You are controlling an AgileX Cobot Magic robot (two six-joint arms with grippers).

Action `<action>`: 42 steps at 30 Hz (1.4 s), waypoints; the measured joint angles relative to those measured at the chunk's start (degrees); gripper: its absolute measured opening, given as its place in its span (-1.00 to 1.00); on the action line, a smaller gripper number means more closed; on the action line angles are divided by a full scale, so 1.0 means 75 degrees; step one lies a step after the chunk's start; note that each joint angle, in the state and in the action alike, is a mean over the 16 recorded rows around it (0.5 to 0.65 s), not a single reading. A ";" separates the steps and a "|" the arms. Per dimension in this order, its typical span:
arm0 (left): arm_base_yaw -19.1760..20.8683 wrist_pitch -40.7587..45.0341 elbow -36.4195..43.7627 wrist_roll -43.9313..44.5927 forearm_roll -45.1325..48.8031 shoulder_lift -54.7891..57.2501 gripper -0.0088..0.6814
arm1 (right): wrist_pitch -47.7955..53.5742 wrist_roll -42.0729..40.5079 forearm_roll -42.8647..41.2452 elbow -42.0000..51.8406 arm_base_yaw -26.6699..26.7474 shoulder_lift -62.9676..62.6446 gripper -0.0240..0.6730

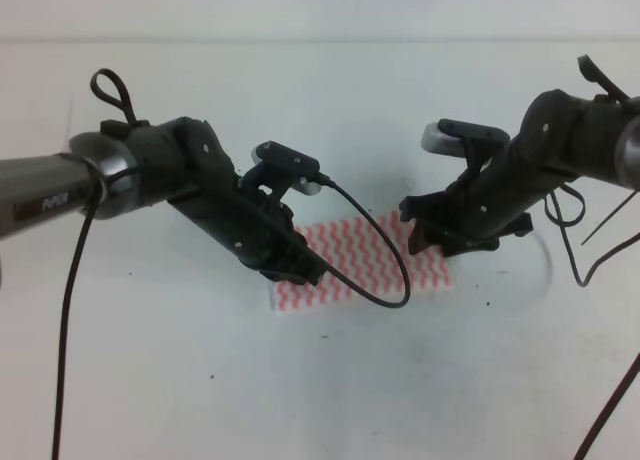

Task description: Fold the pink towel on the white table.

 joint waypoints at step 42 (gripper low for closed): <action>0.0001 0.0106 0.0002 0.0000 0.0003 -0.0010 -0.99 | 0.0536 -0.0028 -0.0172 -0.0023 -0.0002 0.0106 -0.90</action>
